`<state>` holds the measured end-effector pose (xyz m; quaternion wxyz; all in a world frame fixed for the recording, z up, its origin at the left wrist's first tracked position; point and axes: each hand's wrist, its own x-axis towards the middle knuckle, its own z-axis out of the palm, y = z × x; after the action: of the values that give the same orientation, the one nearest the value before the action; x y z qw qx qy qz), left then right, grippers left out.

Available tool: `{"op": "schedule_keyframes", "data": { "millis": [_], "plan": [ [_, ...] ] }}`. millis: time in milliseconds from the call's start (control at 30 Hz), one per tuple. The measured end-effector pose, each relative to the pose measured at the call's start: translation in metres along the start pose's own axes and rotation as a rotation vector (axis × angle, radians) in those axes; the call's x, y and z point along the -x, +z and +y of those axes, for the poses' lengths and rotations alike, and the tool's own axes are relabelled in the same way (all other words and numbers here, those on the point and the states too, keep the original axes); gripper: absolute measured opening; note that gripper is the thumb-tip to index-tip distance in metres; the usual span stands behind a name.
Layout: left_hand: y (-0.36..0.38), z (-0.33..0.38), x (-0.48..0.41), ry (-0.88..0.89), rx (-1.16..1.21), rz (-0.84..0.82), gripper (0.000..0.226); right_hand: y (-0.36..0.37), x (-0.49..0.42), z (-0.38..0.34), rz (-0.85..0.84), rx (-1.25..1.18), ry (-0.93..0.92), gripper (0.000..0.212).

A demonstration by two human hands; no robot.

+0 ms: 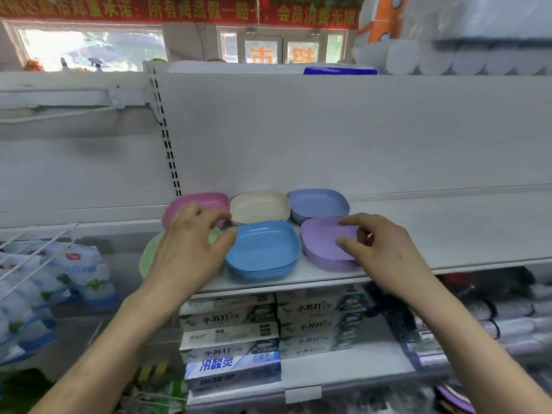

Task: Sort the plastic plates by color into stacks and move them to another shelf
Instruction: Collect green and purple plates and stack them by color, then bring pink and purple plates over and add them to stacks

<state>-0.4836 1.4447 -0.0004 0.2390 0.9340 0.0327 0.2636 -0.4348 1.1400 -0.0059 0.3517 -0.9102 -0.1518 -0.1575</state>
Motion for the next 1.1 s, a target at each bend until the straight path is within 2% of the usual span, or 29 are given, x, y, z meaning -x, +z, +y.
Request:
{"op": "schedule_keyframes", "data": {
  "millis": [167,400,600,800,1100],
  "plan": [
    [0.052,0.093,0.004,0.114,0.201,0.006,0.023,-0.073,0.024,0.065,0.035,0.015,0.030,0.028],
    [0.151,0.261,0.028,0.223,0.448,-0.145,0.013,-0.208,0.078,0.189,0.151,0.100,0.138,0.024],
    [0.241,0.394,0.046,0.341,0.528,-0.309,0.017,-0.316,0.135,0.286,0.226,0.222,0.257,0.026],
    [0.319,0.520,0.042,0.484,0.580,-0.432,0.017,-0.402,0.170,0.363,0.319,0.236,0.371,0.025],
    [0.454,0.690,0.003,0.598,0.639,-0.466,0.016,-0.501,0.151,0.505,0.401,0.323,0.441,0.026]
  ]
}}
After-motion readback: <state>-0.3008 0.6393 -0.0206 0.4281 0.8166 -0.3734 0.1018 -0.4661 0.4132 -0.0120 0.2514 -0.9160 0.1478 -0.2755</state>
